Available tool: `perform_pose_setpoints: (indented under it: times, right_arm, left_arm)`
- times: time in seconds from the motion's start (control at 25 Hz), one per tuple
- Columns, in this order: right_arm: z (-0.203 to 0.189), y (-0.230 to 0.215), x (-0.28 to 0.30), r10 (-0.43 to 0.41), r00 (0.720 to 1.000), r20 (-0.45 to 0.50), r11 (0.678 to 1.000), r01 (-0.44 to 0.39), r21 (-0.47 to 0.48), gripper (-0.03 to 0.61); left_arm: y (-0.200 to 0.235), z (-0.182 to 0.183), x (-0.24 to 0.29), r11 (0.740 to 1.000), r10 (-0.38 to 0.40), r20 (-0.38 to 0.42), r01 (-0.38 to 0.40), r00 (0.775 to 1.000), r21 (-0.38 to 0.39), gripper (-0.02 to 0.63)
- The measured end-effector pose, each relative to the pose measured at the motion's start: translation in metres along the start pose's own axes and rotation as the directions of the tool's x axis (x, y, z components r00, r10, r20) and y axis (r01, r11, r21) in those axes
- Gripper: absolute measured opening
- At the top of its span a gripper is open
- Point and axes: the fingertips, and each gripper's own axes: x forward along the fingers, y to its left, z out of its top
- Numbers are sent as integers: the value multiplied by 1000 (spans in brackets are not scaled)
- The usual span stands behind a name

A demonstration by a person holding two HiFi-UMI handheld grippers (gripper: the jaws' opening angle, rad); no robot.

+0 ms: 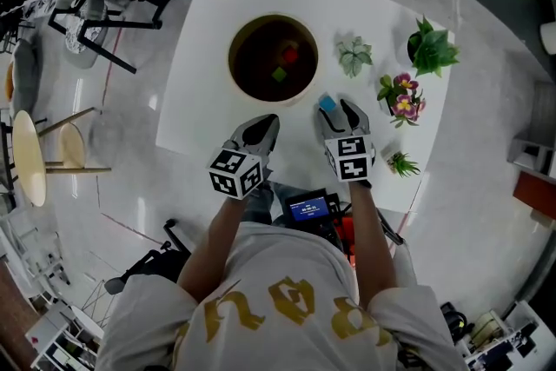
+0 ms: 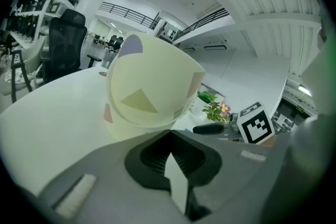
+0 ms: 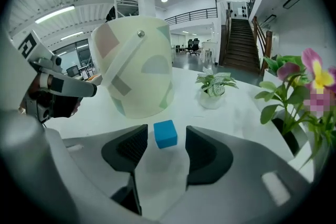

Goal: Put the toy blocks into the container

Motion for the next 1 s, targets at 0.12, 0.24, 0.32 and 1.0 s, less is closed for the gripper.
perform_pose_setpoints:
  times: [0.12,0.24,0.32,1.0]
  right_arm:
    - [-2,0,6,9,1000,-10,1000,-9,-8,238]
    - [-2,2,10,19,1000,-20,1000,-20,-20,235]
    - [-3,3,12,20,999,-26,999,-21,-32,232]
    - [-8,4,12,-4,999,-37,1000,3,-31,176]
  left_arm:
    - [0,-2,5,1000,-1,-13,1,1000,-2,0]
    - [2,-4,9,1000,3,-20,-3,1000,-6,0]
    - [4,-4,10,1000,7,-18,-8,1000,-11,0]
    - [17,-1,10,1000,21,-14,-21,1000,-19,0]
